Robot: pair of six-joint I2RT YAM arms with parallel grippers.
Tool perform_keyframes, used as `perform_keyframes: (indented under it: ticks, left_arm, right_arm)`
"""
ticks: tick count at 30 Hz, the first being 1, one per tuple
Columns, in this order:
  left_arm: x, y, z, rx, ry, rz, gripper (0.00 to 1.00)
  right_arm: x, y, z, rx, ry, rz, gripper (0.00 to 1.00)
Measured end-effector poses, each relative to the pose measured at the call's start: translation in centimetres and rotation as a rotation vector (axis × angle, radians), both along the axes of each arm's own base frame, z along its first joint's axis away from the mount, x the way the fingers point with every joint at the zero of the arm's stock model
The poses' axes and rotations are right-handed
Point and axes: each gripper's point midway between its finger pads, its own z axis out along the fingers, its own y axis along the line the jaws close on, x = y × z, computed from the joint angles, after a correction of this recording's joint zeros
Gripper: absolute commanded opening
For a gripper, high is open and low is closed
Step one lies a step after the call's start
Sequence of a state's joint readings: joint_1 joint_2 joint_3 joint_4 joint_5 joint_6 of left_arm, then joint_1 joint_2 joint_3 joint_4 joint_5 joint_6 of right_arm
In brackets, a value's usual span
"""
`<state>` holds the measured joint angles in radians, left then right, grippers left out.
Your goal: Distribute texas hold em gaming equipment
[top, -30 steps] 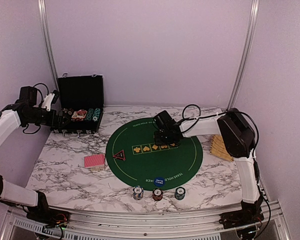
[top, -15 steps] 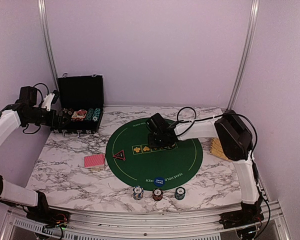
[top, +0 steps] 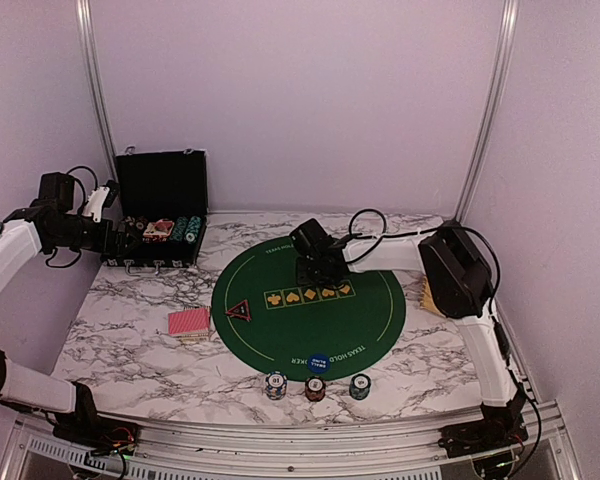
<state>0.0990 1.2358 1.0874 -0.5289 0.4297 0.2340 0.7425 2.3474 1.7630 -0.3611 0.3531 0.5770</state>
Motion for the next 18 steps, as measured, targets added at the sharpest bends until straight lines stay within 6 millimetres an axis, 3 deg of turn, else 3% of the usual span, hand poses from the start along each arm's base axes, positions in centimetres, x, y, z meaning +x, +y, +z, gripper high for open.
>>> perform_keyframes:
  ticks: [12, 15, 18]
  left_arm:
    - [-0.2, 0.0, -0.2, 0.011, 0.005, -0.012, 0.99]
    - [-0.3, 0.0, -0.3, 0.011, 0.011, -0.012, 0.99]
    - [-0.4, 0.0, -0.4, 0.012, 0.016, -0.013, 0.99]
  right_arm:
    - [3.9, -2.5, 0.1, -0.043, -0.033, -0.088, 0.29]
    - [4.2, -2.8, 0.1, -0.054, -0.033, -0.091, 0.33]
    - [3.5, -2.9, 0.2, -0.079, -0.036, -0.063, 0.43]
